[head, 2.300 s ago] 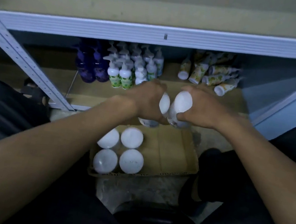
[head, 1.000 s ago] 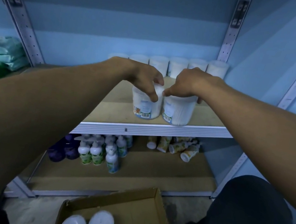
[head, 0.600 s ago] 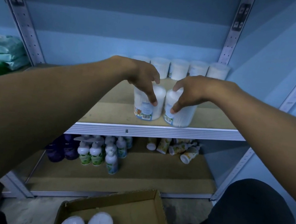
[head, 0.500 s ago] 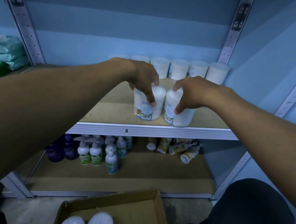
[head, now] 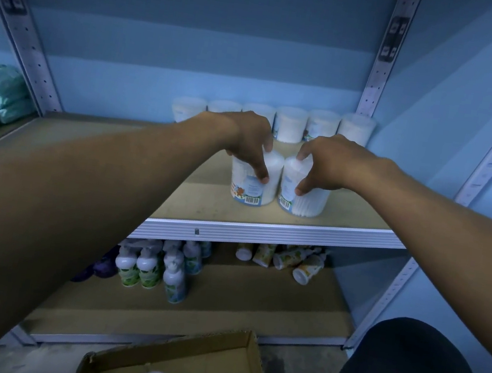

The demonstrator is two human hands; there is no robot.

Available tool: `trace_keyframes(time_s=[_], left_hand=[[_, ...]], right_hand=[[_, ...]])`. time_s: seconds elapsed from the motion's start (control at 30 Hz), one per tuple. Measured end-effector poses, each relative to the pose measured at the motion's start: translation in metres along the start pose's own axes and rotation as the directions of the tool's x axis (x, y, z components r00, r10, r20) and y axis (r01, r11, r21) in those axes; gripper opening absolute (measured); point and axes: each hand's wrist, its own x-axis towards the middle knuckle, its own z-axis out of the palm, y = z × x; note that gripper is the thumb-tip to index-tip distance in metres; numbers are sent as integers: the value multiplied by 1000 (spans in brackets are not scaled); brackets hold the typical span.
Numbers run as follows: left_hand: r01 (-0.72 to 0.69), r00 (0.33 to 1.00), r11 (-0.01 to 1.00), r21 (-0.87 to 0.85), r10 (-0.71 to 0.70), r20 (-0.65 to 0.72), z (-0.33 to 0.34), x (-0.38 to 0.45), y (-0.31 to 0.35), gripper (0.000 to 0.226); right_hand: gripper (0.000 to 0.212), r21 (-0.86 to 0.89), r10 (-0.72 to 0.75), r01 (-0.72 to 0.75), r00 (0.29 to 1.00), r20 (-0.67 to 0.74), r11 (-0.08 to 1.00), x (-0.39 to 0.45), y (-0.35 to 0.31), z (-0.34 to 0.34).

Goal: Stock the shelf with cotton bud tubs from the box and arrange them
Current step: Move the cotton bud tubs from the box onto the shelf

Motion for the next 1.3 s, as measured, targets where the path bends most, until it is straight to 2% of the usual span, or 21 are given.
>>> trace_keyframes(time_s=[0.33, 0.7, 1.03, 1.3], left_hand=[[-57, 993, 998, -7, 56, -103, 11, 58, 28, 74], [-49, 991, 992, -116, 33, -131, 15, 115, 53, 73], [-139, 976, 980, -145, 111, -187, 17, 160, 69, 71], [-152, 975, 983, -104, 132, -180, 14, 197, 78, 68]], right_hand=[[72, -41, 63, -62, 998, 8, 997, 33, 47, -1], [66, -56, 118, -117, 993, 9, 991, 62, 92, 0], [80, -25, 182, -182, 983, 3, 983, 98, 128, 3], [78, -9, 182, -182, 983, -34, 983, 128, 155, 6]])
